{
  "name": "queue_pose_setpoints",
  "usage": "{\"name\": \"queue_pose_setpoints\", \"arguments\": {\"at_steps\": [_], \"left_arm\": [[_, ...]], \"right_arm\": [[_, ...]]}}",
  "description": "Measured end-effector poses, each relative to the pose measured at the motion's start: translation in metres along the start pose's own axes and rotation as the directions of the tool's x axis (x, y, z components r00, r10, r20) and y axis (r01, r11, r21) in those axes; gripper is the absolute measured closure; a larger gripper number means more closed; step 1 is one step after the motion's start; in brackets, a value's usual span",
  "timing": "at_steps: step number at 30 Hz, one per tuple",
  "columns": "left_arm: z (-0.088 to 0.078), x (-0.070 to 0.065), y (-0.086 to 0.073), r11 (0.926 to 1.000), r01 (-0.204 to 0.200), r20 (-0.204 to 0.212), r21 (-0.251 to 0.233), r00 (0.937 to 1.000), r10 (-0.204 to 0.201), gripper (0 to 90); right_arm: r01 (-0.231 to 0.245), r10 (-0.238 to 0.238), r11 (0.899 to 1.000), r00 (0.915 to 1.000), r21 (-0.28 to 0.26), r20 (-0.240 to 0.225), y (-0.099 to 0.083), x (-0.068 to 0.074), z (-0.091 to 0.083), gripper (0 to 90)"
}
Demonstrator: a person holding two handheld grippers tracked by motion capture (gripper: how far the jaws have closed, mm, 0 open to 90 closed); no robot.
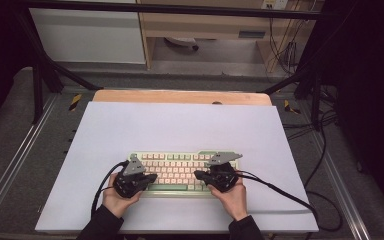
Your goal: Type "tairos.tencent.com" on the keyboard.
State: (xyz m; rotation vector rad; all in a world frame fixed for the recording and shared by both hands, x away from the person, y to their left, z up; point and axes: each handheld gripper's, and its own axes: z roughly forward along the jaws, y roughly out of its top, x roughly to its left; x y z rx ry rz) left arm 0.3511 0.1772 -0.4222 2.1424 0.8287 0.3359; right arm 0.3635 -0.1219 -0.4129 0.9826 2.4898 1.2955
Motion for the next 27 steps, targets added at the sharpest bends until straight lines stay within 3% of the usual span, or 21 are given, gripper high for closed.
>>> {"name": "queue_pose_setpoints", "arguments": {"at_steps": [15,27], "left_arm": [[-0.011,0.010,0.008,0.9995,0.016,-0.024,-0.026,0.9996,-0.016,90.0],[-0.004,0.021,0.015,0.9990,0.039,-0.047,-0.019,0.9981,-0.040,90.0]], "right_arm": [[-0.002,0.002,1.000,1.0000,0.004,0.001,0.000,0.000,0.001,90.0],[-0.002,0.002,1.000,1.0000,0.006,0.003,0.000,0.000,0.000,90.0]]}}
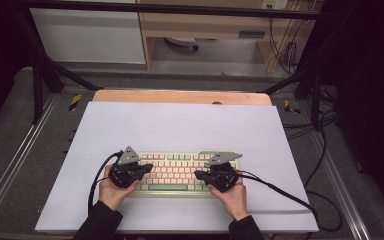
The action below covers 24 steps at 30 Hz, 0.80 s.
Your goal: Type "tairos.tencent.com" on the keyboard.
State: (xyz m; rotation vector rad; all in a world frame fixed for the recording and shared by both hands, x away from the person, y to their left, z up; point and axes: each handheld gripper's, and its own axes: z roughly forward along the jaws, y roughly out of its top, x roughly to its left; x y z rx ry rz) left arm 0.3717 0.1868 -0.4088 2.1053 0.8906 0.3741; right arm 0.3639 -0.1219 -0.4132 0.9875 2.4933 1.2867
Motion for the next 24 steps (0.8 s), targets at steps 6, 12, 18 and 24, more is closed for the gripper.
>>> {"name": "queue_pose_setpoints", "arguments": {"at_steps": [6,12,18,24], "left_arm": [[0.007,0.006,-0.002,0.9998,0.014,-0.031,0.016,0.9994,-0.013,90.0],[0.013,0.005,-0.003,0.9998,0.014,-0.027,0.017,0.9995,-0.013,90.0],[0.019,0.003,-0.004,0.9996,0.007,-0.026,0.029,0.9996,-0.006,90.0],[0.020,0.002,-0.005,0.9995,0.002,-0.027,0.031,0.9996,-0.001,90.0]], "right_arm": [[0.000,0.000,1.000,1.0000,-0.003,-0.001,0.000,0.000,-0.001,90.0],[0.000,0.000,1.000,1.0000,0.001,-0.003,0.000,0.000,0.000,90.0],[0.000,0.000,1.000,1.0000,0.002,-0.003,0.000,0.001,0.000,90.0],[0.003,-0.003,1.000,1.0000,-0.003,-0.003,0.000,0.001,0.000,90.0]]}}
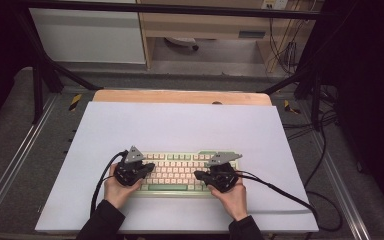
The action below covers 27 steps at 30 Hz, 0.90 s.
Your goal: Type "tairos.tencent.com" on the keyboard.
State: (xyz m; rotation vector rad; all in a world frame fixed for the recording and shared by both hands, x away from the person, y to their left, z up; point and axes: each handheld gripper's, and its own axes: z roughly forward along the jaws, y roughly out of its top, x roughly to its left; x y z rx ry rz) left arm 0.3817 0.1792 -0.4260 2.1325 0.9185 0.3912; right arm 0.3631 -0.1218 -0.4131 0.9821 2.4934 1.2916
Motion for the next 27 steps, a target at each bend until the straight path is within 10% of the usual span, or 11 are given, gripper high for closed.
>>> {"name": "queue_pose_setpoints", "arguments": {"at_steps": [27], "left_arm": [[-0.017,-0.004,-0.008,0.9998,-0.001,0.047,-0.021,0.9989,0.002,90.0]], "right_arm": [[0.002,-0.002,1.000,0.9998,-0.005,-0.022,0.001,0.003,0.007,90.0]]}}
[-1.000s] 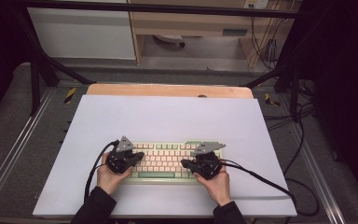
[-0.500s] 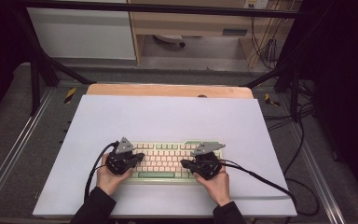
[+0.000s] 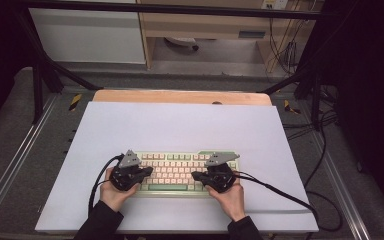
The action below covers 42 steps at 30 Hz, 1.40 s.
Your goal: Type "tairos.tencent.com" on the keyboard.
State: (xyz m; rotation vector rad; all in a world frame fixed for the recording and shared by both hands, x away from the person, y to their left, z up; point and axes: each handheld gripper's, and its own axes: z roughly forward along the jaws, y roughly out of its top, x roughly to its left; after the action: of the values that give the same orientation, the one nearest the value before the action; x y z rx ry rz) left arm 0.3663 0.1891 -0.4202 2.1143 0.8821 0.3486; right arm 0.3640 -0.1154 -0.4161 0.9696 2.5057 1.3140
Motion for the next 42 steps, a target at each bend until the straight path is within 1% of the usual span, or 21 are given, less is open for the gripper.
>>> {"name": "queue_pose_setpoints", "arguments": {"at_steps": [3,5,10,14,17,19,21,25,28,31,32,34,36,39,42], "left_arm": [[-0.002,0.001,-0.001,1.0000,0.006,0.003,-0.002,1.0000,-0.006,90.0],[-0.003,0.001,-0.001,1.0000,0.007,0.005,-0.004,1.0000,-0.007,90.0],[-0.006,0.003,-0.002,0.9998,0.015,0.006,-0.012,0.9999,-0.015,90.0],[-0.009,0.006,-0.004,0.9992,0.032,0.006,-0.024,0.9995,-0.031,90.0],[-0.010,0.008,-0.005,0.9989,0.037,0.008,-0.028,0.9993,-0.037,90.0],[-0.010,0.009,-0.005,0.9988,0.040,0.007,-0.030,0.9992,-0.040,90.0],[-0.010,0.009,-0.005,0.9987,0.043,0.006,-0.030,0.9991,-0.042,90.0],[-0.010,0.009,-0.005,0.9988,0.040,0.009,-0.030,0.9992,-0.040,90.0],[-0.010,0.008,-0.005,0.9987,0.038,0.010,-0.033,0.9992,-0.038,90.0],[-0.010,0.007,-0.004,0.9990,0.032,0.009,-0.030,0.9994,-0.032,90.0],[-0.010,0.007,-0.004,0.9990,0.031,0.010,-0.032,0.9995,-0.031,90.0],[-0.010,0.007,-0.004,0.9990,0.030,0.008,-0.032,0.9995,-0.029,90.0],[-0.010,0.007,-0.004,0.9991,0.031,0.005,-0.030,0.9995,-0.031,90.0],[-0.010,0.008,-0.004,0.9989,0.036,0.009,-0.031,0.9993,-0.035,90.0],[-0.009,0.007,-0.004,0.9991,0.032,0.010,-0.029,0.9994,-0.032,90.0]], "right_arm": [[-0.005,0.005,1.000,0.9999,-0.004,-0.013,0.001,0.002,0.002,90.0],[-0.006,0.006,1.000,0.9999,0.000,-0.014,0.003,0.003,0.004,90.0],[0.006,-0.006,1.000,0.9996,-0.002,-0.027,0.006,0.006,0.009,90.0],[0.021,-0.021,1.000,0.9993,0.000,-0.030,0.010,0.010,0.013,90.0],[0.017,-0.017,1.000,0.9991,-0.004,-0.040,0.013,0.013,0.017,90.0],[0.024,-0.024,1.000,0.9988,-0.002,-0.043,0.015,0.015,0.021,90.0],[0.019,-0.019,1.000,0.9987,-0.002,-0.047,0.017,0.018,0.026,90.0],[0.037,-0.037,0.999,0.9979,0.001,-0.054,0.020,0.024,0.036,90.0],[0.017,-0.017,1.000,0.9973,-0.011,-0.072,0.021,0.025,0.041,90.0],[0.023,-0.023,1.000,0.9974,-0.012,-0.069,0.021,0.027,0.043,90.0],[0.024,-0.024,1.000,0.9974,-0.005,-0.068,0.021,0.028,0.044,90.0],[0.044,-0.043,0.999,0.9969,0.014,-0.066,0.019,0.029,0.045,90.0],[0.057,-0.056,0.998,0.9971,0.035,-0.052,0.017,0.029,0.046,90.0],[0.056,-0.054,0.998,0.9969,0.035,-0.057,0.016,0.029,0.047,90.0],[0.059,-0.057,0.998,0.9966,0.031,-0.059,0.016,0.029,0.048,90.0]]}}
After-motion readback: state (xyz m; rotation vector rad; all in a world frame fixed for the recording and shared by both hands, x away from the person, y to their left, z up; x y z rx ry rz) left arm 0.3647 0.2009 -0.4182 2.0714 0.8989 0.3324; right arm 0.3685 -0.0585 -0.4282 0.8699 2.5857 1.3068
